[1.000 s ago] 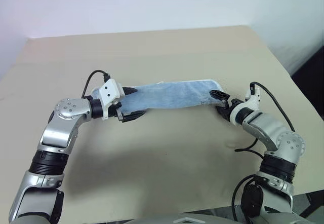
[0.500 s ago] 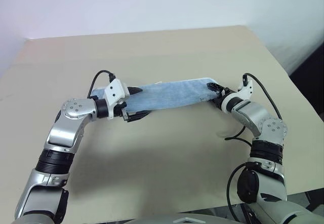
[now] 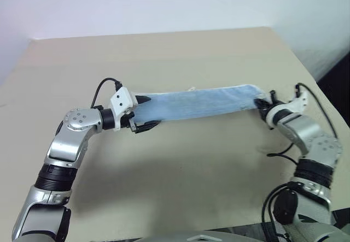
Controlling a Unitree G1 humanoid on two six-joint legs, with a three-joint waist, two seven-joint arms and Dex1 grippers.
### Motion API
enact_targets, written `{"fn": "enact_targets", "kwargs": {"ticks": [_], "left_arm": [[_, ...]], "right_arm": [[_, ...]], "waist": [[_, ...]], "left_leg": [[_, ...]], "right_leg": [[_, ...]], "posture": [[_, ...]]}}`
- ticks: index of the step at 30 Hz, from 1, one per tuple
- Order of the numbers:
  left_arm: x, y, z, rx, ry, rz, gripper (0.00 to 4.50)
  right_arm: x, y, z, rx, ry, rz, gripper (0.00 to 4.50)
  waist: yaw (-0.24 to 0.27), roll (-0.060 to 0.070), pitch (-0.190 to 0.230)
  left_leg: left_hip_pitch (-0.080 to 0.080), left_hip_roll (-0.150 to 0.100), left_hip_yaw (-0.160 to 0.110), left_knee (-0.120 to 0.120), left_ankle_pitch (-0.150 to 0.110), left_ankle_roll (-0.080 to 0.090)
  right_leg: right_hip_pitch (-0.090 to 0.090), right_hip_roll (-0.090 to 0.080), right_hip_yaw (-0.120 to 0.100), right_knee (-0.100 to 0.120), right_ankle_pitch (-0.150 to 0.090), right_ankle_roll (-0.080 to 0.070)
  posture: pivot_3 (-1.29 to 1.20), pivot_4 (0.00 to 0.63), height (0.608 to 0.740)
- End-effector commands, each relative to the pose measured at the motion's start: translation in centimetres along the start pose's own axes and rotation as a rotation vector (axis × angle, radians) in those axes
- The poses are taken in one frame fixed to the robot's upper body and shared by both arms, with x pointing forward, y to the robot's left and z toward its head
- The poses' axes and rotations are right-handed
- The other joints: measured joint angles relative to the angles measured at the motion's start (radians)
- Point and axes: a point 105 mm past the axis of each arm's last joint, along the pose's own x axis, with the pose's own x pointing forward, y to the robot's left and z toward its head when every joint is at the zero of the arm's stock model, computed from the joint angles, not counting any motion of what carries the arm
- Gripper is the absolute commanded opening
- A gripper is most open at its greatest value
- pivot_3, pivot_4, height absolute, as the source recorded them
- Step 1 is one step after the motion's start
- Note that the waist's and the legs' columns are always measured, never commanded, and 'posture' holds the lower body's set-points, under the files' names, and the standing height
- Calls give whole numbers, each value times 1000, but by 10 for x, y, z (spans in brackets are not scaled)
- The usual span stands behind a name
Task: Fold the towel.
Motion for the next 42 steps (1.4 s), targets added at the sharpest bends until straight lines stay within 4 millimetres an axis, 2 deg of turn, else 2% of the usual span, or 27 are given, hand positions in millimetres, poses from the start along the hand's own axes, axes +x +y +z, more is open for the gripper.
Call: {"fn": "enact_targets", "kwargs": {"ticks": [1,3,4,6,7,9,11,13,16,19,25,29,32,35,39,42], "left_arm": [[-2,7,11,46,-28,16,4500],[0,7,12,46,-30,13,4500],[1,7,12,45,-31,11,4500],[4,7,13,49,-37,2,4500],[5,7,13,49,-40,1,4500],[6,6,14,50,-44,0,4500],[6,6,15,49,-49,0,4500],[6,5,15,50,-50,1,4500],[7,4,16,47,-54,3,4500],[6,2,15,39,-56,13,4500],[1,-1,12,22,-46,38,4500],[0,-3,10,13,-43,40,4500],[-1,-5,11,3,-45,41,4500],[-7,-3,8,-17,-37,66,4500],[-17,2,6,-62,-45,118,4500],[-27,9,9,-146,-97,192,4500]], "right_arm": [[-11,18,29,-86,-72,61,15],[-14,36,33,-244,-65,107,15],[-16,55,29,-416,-49,153,15],[-16,82,1,-833,27,225,15],[-16,87,-13,-967,63,265,15],[-14,92,-32,-1146,102,334,15],[-12,102,-61,-1385,155,447,15],[-12,106,-86,-1511,220,549,15],[-12,109,-114,-1568,300,650,15],[-2,104,-130,-1612,331,666,15],[3,98,-136,-1584,355,674,15],[-3,101,-138,-1530,377,713,948],[-10,106,-138,-1472,370,746,1949],[-28,112,-126,-1392,341,799,2977],[-36,118,-106,-1333,257,788,2977],[-26,124,-84,-1285,165,734,2977]], "waist": [[-3,0,0],[-4,0,0],[-5,1,1],[-7,3,2],[-9,3,2],[-6,0,1],[-2,0,1],[1,-1,1],[5,-1,2],[3,-1,2],[4,-1,2],[2,-1,2],[2,-1,2],[4,-1,2],[4,-1,2],[0,-1,2]], "left_leg": [[0,0,0,0,0,0],[0,1,0,0,0,0],[0,1,1,0,0,0],[0,1,2,0,0,0],[0,1,2,1,0,0],[0,2,2,0,0,0],[0,2,1,1,0,0],[0,1,1,1,0,0],[-2,0,1,1,0,1],[-2,-1,1,1,-1,1],[-4,-1,0,1,-1,0],[-5,-1,0,0,-1,0],[-5,-1,0,0,-1,0],[-5,-1,-1,0,-1,0],[-10,-1,-1,1,0,0],[-11,-1,-1,1,0,-1]], "right_leg": [[0,0,0,0,0,0],[0,0,0,0,0,0],[0,0,0,0,0,0],[0,0,0,0,0,1],[0,0,0,0,-1,1],[0,1,0,0,-2,4],[0,2,-1,0,-2,4],[0,1,-1,0,-2,4],[-1,-1,-1,0,-2,4],[-1,-1,-1,-1,-2,4],[-4,-1,-1,0,-2,3],[-5,-1,-1,1,-2,3],[-6,-1,-1,1,-2,3],[-6,-1,-1,1,-2,3],[-12,-1,-1,1,-2,3],[-12,-1,-1,2,-1,3]], "posture": [[0,150,728],[0,150,728],[0,150,728],[0,150,728],[0,150,728],[0,150,728],[0,150,728],[0,150,728],[0,150,728],[0,150,728],[0,150,728],[0,150,728],[0,150,728],[0,150,728],[0,150,728],[0,150,728]]}}
